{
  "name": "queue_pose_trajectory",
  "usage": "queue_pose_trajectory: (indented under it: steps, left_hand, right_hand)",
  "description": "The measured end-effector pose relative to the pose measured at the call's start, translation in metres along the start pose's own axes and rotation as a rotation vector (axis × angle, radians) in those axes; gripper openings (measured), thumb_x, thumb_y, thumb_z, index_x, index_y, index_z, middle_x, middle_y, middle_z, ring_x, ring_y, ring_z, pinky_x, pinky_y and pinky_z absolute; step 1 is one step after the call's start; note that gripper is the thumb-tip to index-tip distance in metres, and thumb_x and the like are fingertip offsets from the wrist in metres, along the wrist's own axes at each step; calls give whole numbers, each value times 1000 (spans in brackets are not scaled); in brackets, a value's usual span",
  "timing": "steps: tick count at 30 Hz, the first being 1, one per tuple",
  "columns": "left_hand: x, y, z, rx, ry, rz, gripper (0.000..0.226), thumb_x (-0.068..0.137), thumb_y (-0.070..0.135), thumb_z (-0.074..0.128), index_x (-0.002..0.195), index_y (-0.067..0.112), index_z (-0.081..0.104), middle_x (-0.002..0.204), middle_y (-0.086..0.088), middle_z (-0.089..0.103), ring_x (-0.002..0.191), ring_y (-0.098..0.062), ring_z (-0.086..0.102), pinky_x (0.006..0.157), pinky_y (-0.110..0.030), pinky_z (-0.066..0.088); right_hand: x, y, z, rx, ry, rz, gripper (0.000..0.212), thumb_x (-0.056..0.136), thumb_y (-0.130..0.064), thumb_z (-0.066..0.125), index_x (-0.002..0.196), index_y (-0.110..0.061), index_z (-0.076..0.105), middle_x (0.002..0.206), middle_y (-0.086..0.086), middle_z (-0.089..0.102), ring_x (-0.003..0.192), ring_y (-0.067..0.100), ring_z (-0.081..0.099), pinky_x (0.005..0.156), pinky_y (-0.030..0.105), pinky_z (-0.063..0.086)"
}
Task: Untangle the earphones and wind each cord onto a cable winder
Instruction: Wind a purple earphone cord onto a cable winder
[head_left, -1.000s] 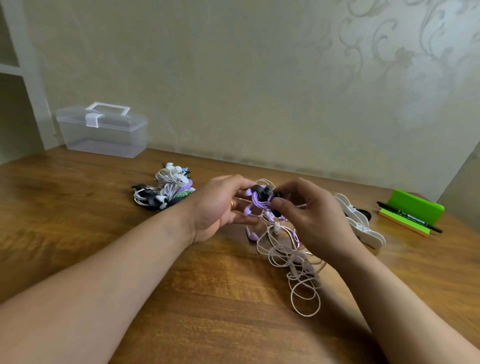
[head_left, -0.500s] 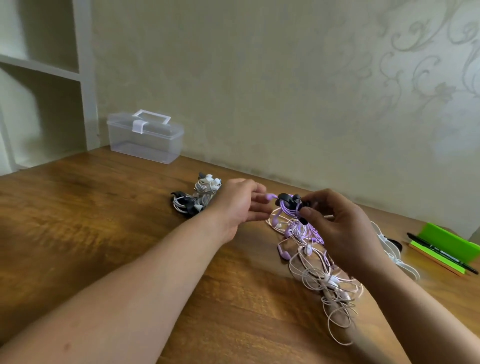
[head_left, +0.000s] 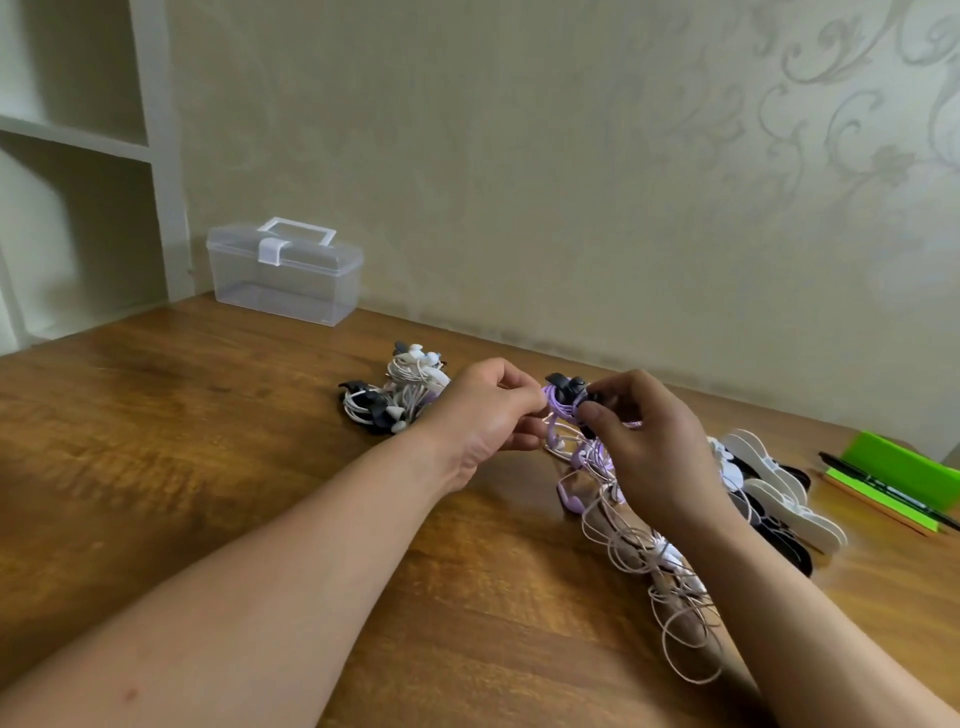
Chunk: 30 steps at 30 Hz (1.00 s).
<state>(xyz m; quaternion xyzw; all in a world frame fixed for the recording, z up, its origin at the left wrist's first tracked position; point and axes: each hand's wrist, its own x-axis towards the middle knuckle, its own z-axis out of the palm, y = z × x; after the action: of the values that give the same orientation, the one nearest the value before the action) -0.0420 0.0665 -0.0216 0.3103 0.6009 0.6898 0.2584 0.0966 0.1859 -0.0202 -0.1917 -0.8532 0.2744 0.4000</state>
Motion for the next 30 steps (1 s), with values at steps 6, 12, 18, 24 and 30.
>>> queue_pose_trajectory:
  steps: [6, 12, 18, 24, 30]
  left_hand:
    - [-1, -12, 10, 197, -42, -9, 5, 95, 7, 68, 96, 9, 63, 100, -23, 73, 73, -20, 70, 62, -31, 58]
    - [1, -20, 14, 300, 13, 64, 15, 88, 15, 77, 96, 9, 66, 100, -16, 73, 94, -30, 72, 78, -43, 61]
    - [-2, -22, 21, 166, -84, 8, 8, 97, 11, 64, 105, 11, 64, 104, -15, 71, 95, -30, 75, 84, -49, 64]
    - [-2, -17, 14, 32, 15, -21, 18, 101, 28, 64, 102, 10, 63, 101, -15, 75, 96, -27, 75, 83, -42, 64]
    - [-3, -11, 8, -194, 81, -78, 22, 98, 17, 69, 115, 6, 62, 100, -15, 75, 88, -24, 77, 88, -46, 63]
  right_hand:
    - [0, 6, 0, 0, 43, 18, 9, 96, -20, 74, 98, -26, 67, 91, -7, 69, 88, 7, 64, 72, 23, 48]
    - [0, 6, -2, 180, 58, 131, 4, 99, -20, 72, 101, -23, 70, 87, -10, 74, 78, 1, 70, 69, 22, 54]
    - [1, 4, 4, 4, -9, 79, 9, 97, -22, 73, 100, -27, 65, 86, -6, 67, 76, 6, 62, 64, 21, 42]
    - [12, -12, 7, -105, -130, 36, 12, 98, -23, 70, 107, -25, 63, 93, -16, 67, 87, -11, 59, 64, 6, 41]
    - [17, -24, 15, -12, -150, 46, 12, 99, -23, 69, 108, -24, 62, 96, -16, 71, 90, -8, 66, 73, 13, 51]
